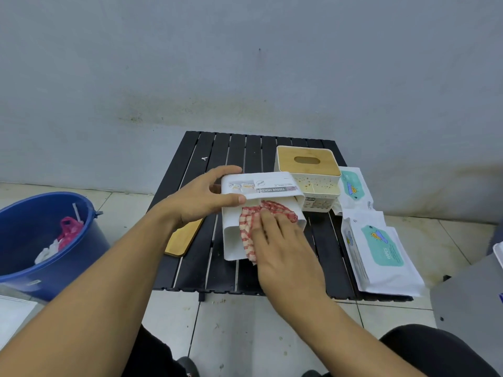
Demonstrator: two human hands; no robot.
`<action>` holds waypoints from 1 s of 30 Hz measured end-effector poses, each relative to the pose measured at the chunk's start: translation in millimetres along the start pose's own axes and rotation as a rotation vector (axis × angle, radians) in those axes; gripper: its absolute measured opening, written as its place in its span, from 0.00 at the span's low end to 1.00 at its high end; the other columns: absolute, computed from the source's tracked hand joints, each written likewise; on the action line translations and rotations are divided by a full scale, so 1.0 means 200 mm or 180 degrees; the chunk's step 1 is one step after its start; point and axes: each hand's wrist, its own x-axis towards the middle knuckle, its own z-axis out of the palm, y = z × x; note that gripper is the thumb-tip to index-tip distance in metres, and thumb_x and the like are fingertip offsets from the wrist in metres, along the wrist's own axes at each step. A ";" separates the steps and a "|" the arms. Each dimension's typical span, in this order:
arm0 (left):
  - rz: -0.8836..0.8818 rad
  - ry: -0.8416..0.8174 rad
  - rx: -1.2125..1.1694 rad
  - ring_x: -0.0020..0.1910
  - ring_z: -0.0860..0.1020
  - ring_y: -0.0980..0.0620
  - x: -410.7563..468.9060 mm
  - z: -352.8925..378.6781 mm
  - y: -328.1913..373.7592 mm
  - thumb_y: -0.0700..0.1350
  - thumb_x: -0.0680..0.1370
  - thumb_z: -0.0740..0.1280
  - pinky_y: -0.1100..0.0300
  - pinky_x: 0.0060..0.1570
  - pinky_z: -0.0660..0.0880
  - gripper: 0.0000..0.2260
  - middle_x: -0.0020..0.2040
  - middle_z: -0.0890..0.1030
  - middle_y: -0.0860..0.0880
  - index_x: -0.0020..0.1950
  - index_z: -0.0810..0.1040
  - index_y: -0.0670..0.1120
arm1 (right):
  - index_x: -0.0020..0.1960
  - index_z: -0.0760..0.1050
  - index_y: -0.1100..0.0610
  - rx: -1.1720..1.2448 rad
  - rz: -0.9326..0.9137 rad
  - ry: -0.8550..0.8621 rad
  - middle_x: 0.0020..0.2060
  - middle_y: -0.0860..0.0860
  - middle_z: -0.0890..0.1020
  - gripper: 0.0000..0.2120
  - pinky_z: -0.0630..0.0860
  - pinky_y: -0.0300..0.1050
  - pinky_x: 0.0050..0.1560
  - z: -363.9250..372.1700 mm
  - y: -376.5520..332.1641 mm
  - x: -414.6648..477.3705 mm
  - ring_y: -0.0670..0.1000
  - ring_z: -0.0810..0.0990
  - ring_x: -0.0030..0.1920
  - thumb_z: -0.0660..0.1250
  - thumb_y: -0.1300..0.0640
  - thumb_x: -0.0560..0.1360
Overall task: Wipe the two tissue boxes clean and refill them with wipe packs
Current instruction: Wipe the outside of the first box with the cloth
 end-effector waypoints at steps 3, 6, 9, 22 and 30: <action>0.0001 0.0093 0.0012 0.61 0.82 0.52 0.01 -0.02 -0.02 0.53 0.71 0.79 0.47 0.58 0.82 0.29 0.60 0.84 0.54 0.69 0.74 0.63 | 0.69 0.75 0.65 -0.0043 -0.0076 -0.0085 0.65 0.63 0.78 0.30 0.77 0.63 0.62 0.01 0.08 0.00 0.66 0.78 0.64 0.48 0.60 0.73; -0.0016 0.0073 -0.0014 0.61 0.82 0.51 0.01 -0.03 -0.01 0.55 0.68 0.79 0.47 0.59 0.82 0.28 0.60 0.85 0.53 0.67 0.76 0.63 | 0.71 0.73 0.65 0.0048 0.0145 -0.0329 0.67 0.63 0.77 0.29 0.77 0.62 0.64 -0.03 0.19 -0.02 0.66 0.77 0.66 0.57 0.66 0.70; -0.0037 0.0104 -0.0010 0.62 0.82 0.51 0.02 -0.04 -0.01 0.51 0.73 0.79 0.48 0.60 0.81 0.25 0.60 0.85 0.53 0.69 0.76 0.64 | 0.79 0.62 0.57 0.0550 0.0498 -0.0443 0.76 0.53 0.68 0.35 0.71 0.50 0.68 -0.08 0.28 -0.05 0.57 0.70 0.73 0.61 0.69 0.73; 0.0234 0.1479 0.0191 0.64 0.76 0.59 -0.04 -0.02 0.01 0.55 0.83 0.66 0.53 0.62 0.76 0.20 0.69 0.76 0.55 0.75 0.70 0.55 | 0.55 0.77 0.59 0.5881 0.3897 0.0399 0.57 0.62 0.83 0.16 0.75 0.65 0.65 -0.17 0.50 0.01 0.64 0.83 0.57 0.57 0.71 0.73; 0.0597 0.0976 0.1949 0.27 0.70 0.51 -0.11 0.55 0.12 0.61 0.79 0.61 0.53 0.33 0.74 0.25 0.24 0.70 0.52 0.29 0.70 0.46 | 0.66 0.73 0.60 0.7001 0.4047 0.0471 0.59 0.65 0.81 0.18 0.79 0.66 0.55 -0.15 0.66 0.21 0.67 0.82 0.56 0.55 0.59 0.78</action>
